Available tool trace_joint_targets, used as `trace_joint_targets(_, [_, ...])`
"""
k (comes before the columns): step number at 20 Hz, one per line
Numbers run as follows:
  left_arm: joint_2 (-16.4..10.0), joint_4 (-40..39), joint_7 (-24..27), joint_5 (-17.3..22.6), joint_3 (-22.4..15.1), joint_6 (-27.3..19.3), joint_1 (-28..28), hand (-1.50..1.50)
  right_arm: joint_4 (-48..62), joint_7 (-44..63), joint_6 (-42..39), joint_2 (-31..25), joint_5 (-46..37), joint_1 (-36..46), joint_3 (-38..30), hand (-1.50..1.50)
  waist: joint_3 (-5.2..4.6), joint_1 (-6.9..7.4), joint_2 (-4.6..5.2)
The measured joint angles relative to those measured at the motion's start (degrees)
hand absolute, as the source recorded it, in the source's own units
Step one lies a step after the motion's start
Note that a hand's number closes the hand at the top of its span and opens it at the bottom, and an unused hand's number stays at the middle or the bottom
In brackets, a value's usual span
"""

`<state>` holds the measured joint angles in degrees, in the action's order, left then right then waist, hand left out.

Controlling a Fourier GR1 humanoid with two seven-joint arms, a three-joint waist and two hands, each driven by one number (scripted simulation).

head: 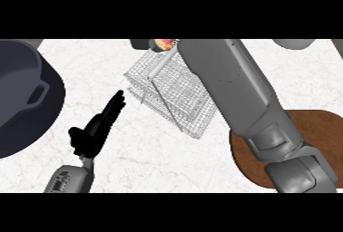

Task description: Pick the cupcake from the cutting board and place it in the tiered basket

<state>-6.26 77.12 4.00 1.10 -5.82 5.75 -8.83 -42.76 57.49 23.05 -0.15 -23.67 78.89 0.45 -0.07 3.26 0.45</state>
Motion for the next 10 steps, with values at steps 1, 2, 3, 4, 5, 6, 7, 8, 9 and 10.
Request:
trace_joint_targets(1, [0.09,-0.28,0.39,0.02,0.04,0.09,-0.01,0.0,0.46,-0.15,1.47,-0.01,1.65,-0.04,0.43,-1.5,-0.01,0.01,-0.01])
trace_joint_targets(2, [0.08,-0.41,0.47,-0.22,0.08,-0.12,0.06,0.0,0.69,-0.58,3.1,-0.01,3.06,-0.34,0.72,-1.5,-0.01,-0.04,-0.01])
trace_joint_targets(3, [0.17,-0.85,0.79,-0.44,0.19,-0.35,-0.13,0.0,0.93,-1.17,4.63,-0.01,3.93,-0.36,0.89,-1.5,0.0,-0.25,-0.01])
trace_joint_targets(4, [-0.05,-0.63,1.06,-0.32,0.39,-0.19,0.22,0.0,0.52,-0.76,6.27,-0.01,4.39,0.12,1.59,-1.5,0.0,-0.44,-0.11])
trace_joint_targets(5, [0.02,-0.48,1.26,-0.48,0.22,-0.22,0.82,0.0,0.82,-0.92,7.97,-0.01,4.32,0.4,1.85,-1.5,0.0,-0.6,-0.17])
trace_joint_targets(6, [0.14,-0.59,1.57,-0.63,0.17,-0.36,1.21,0.0,0.71,-0.75,9.61,-0.01,3.63,0.79,2.21,-1.5,0.0,-0.95,-0.25])
trace_joint_targets(7, [-0.07,-0.88,1.69,-0.58,0.63,-0.47,1.11,0.0,1.03,-0.66,11.04,-0.12,2.45,1.07,2.26,-1.5,-0.01,-1.33,-0.3])
trace_joint_targets(8, [-0.04,-0.64,1.43,-0.56,0.74,-0.69,1.44,0.0,1.02,0.04,12.38,-0.27,0.92,1.28,2.61,-1.5,0.0,-1.76,-0.45])
trace_joint_targets(9, [-0.2,-0.1,1.35,-0.29,0.91,-0.54,1.95,0.0,1.25,0.34,13.91,-0.43,-1.01,1.01,3.29,-1.5,-0.01,-2.08,-0.6])
trace_joint_targets(10, [-0.53,0.16,1.26,0.02,1.32,-0.38,2.12,0.0,1.76,0.54,15.32,-1.11,-2.9,0.64,3.72,-1.5,-0.02,-2.39,-0.68])
